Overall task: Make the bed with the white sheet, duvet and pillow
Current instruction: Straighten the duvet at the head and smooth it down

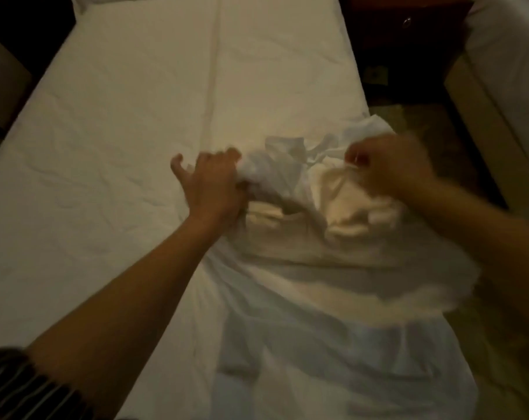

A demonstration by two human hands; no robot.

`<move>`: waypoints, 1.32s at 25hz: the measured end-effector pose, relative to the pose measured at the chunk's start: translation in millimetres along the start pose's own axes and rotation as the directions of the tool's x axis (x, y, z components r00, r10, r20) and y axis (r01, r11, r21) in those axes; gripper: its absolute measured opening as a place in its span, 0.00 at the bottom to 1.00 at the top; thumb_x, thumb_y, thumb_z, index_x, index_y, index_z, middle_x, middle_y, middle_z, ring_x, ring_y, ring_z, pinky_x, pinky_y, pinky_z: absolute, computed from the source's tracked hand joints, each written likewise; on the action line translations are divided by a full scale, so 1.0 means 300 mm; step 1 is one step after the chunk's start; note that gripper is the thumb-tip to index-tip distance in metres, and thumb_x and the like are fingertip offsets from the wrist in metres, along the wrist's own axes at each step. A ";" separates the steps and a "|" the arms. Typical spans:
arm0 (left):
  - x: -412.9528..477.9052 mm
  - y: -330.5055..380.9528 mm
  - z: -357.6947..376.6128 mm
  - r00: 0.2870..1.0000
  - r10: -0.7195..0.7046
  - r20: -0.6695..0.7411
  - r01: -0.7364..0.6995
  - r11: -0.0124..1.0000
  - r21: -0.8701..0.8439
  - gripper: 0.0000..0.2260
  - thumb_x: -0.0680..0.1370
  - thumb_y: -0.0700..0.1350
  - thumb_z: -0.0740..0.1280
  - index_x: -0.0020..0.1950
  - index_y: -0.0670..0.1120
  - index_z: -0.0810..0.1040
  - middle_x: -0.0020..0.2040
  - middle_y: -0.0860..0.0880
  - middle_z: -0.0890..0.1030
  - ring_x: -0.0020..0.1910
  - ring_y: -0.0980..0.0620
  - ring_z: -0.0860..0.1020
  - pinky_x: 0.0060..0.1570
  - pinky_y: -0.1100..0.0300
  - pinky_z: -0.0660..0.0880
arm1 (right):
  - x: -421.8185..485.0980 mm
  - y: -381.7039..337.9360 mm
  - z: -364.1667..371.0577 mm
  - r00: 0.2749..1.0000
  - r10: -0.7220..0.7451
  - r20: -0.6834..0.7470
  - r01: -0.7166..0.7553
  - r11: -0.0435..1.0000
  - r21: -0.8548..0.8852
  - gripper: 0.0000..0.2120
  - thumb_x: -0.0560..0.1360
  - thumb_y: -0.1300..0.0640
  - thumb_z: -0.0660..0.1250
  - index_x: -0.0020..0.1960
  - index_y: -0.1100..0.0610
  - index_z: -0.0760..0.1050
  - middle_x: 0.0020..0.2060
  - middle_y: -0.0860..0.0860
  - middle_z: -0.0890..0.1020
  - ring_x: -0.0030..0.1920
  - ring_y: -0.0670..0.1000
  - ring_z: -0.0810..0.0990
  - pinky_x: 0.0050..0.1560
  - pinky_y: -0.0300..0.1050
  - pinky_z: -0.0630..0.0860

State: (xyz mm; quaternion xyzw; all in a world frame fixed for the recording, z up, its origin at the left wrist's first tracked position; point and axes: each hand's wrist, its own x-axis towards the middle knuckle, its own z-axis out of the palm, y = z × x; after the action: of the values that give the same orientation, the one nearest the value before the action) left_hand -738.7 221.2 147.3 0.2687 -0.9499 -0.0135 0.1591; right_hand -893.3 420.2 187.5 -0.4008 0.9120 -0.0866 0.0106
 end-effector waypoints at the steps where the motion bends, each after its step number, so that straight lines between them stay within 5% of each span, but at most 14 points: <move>1: 0.043 0.026 0.006 0.993 -0.120 0.013 0.121 0.992 -0.034 0.16 0.73 0.52 0.64 0.59 0.50 0.74 0.56 0.47 0.77 0.58 0.44 0.74 0.65 0.37 0.55 | 0.087 0.013 -0.047 0.992 0.116 -0.049 -0.115 0.993 0.024 0.10 0.77 0.57 0.64 0.56 0.54 0.79 0.53 0.57 0.81 0.55 0.60 0.77 0.56 0.51 0.69; 3: 0.032 0.071 0.017 0.978 -0.161 -0.134 0.143 0.980 -0.141 0.19 0.74 0.51 0.64 0.63 0.51 0.71 0.61 0.45 0.73 0.63 0.44 0.70 0.67 0.37 0.54 | 0.146 0.014 -0.096 0.946 0.234 -0.224 -0.209 0.969 0.129 0.12 0.80 0.53 0.59 0.56 0.57 0.77 0.51 0.58 0.80 0.52 0.60 0.77 0.55 0.55 0.72; 6: -0.165 0.073 0.064 0.886 0.270 -0.378 -0.348 0.924 -0.156 0.17 0.76 0.51 0.62 0.64 0.48 0.69 0.63 0.45 0.72 0.66 0.46 0.68 0.68 0.36 0.53 | -0.033 -0.049 -0.014 0.849 -0.143 -0.509 0.132 0.990 -0.057 0.12 0.80 0.55 0.57 0.48 0.61 0.76 0.41 0.61 0.78 0.41 0.61 0.75 0.45 0.55 0.69; 8: -0.263 0.025 0.124 0.800 0.545 -0.250 -0.573 0.817 -0.054 0.20 0.76 0.56 0.62 0.65 0.50 0.71 0.67 0.46 0.74 0.69 0.46 0.68 0.67 0.32 0.53 | -0.184 -0.060 0.136 0.827 -0.411 -0.383 0.380 0.912 -0.157 0.13 0.79 0.54 0.59 0.48 0.61 0.78 0.44 0.61 0.80 0.45 0.61 0.77 0.50 0.54 0.68; 10: -0.248 -0.018 0.198 0.787 0.593 -0.172 -0.592 0.803 0.062 0.22 0.76 0.60 0.63 0.66 0.51 0.75 0.68 0.46 0.73 0.70 0.47 0.68 0.65 0.29 0.54 | -0.251 -0.032 0.283 0.870 -0.446 -0.211 0.406 0.890 -0.207 0.20 0.79 0.47 0.58 0.62 0.59 0.76 0.61 0.62 0.77 0.62 0.62 0.74 0.63 0.58 0.64; 12: -0.176 -0.020 0.246 0.793 0.581 -0.184 -0.566 0.814 0.133 0.18 0.77 0.58 0.64 0.62 0.52 0.79 0.67 0.45 0.75 0.69 0.45 0.70 0.64 0.28 0.55 | -0.245 0.008 0.384 0.909 -0.382 -0.166 0.332 0.905 -0.268 0.27 0.78 0.43 0.57 0.74 0.55 0.64 0.72 0.61 0.63 0.74 0.61 0.59 0.71 0.63 0.54; 14: -0.105 -0.010 0.282 0.779 0.587 -0.221 -0.566 0.810 0.155 0.12 0.78 0.55 0.66 0.54 0.50 0.82 0.62 0.45 0.79 0.64 0.42 0.75 0.63 0.27 0.56 | -0.187 0.031 0.427 0.929 -0.337 -0.153 0.287 0.918 -0.274 0.30 0.78 0.39 0.56 0.76 0.52 0.59 0.75 0.60 0.57 0.75 0.62 0.52 0.72 0.67 0.47; 19: 0.055 -0.007 0.384 0.772 0.566 -0.291 -0.548 0.823 0.148 0.17 0.81 0.55 0.58 0.48 0.46 0.82 0.47 0.48 0.84 0.50 0.45 0.82 0.60 0.27 0.61 | 0.038 0.073 0.476 0.961 -0.276 -0.006 0.263 0.922 -0.283 0.31 0.78 0.34 0.43 0.76 0.49 0.54 0.75 0.58 0.58 0.74 0.62 0.52 0.70 0.67 0.45; 22: 0.171 -0.069 0.462 0.795 0.519 -0.314 -0.553 0.833 -0.025 0.11 0.79 0.51 0.61 0.44 0.47 0.78 0.35 0.47 0.80 0.37 0.46 0.80 0.57 0.39 0.70 | 0.171 0.100 0.510 0.965 -0.261 -0.001 0.255 0.945 -0.203 0.31 0.78 0.36 0.38 0.76 0.48 0.53 0.75 0.54 0.59 0.75 0.58 0.54 0.71 0.60 0.43; 24: 0.234 -0.104 0.518 0.926 0.330 -0.181 -0.375 0.857 -0.354 0.12 0.78 0.50 0.61 0.38 0.46 0.71 0.29 0.47 0.72 0.31 0.43 0.75 0.43 0.54 0.73 | 0.253 0.128 0.552 0.977 -0.208 0.047 0.210 0.977 -0.040 0.30 0.78 0.37 0.38 0.76 0.46 0.53 0.76 0.51 0.57 0.76 0.53 0.53 0.73 0.54 0.42; 26: 0.274 -0.122 0.602 0.996 0.087 0.018 -0.060 0.807 -0.588 0.13 0.79 0.52 0.57 0.38 0.47 0.66 0.29 0.48 0.68 0.30 0.45 0.71 0.34 0.54 0.66 | 0.314 0.138 0.614 0.989 -0.144 0.024 0.141 0.984 0.108 0.29 0.78 0.40 0.40 0.75 0.47 0.58 0.75 0.51 0.61 0.75 0.52 0.57 0.73 0.50 0.44; 30: 0.288 -0.130 0.806 0.994 -0.100 0.035 0.100 0.782 -0.615 0.13 0.79 0.51 0.54 0.38 0.46 0.64 0.28 0.52 0.65 0.30 0.52 0.64 0.34 0.57 0.58 | 0.391 0.127 0.778 0.991 -0.096 -0.089 0.111 0.977 0.183 0.25 0.79 0.47 0.47 0.72 0.53 0.66 0.71 0.56 0.68 0.71 0.57 0.64 0.72 0.53 0.50; 33: 0.289 -0.123 0.844 0.988 -0.137 -0.070 0.079 0.840 -0.537 0.14 0.79 0.44 0.56 0.35 0.40 0.68 0.28 0.42 0.69 0.32 0.51 0.64 0.34 0.60 0.55 | 0.395 0.139 0.829 0.978 -0.107 -0.179 0.146 0.964 0.224 0.23 0.79 0.50 0.50 0.70 0.56 0.67 0.70 0.57 0.69 0.71 0.58 0.64 0.73 0.57 0.51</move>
State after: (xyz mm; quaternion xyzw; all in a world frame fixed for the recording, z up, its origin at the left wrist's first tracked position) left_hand -868.4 129.8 -71.6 0.2674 -0.8824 -0.2710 0.2765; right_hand -982.0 324.0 -58.4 -0.4457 0.8654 -0.2276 -0.0231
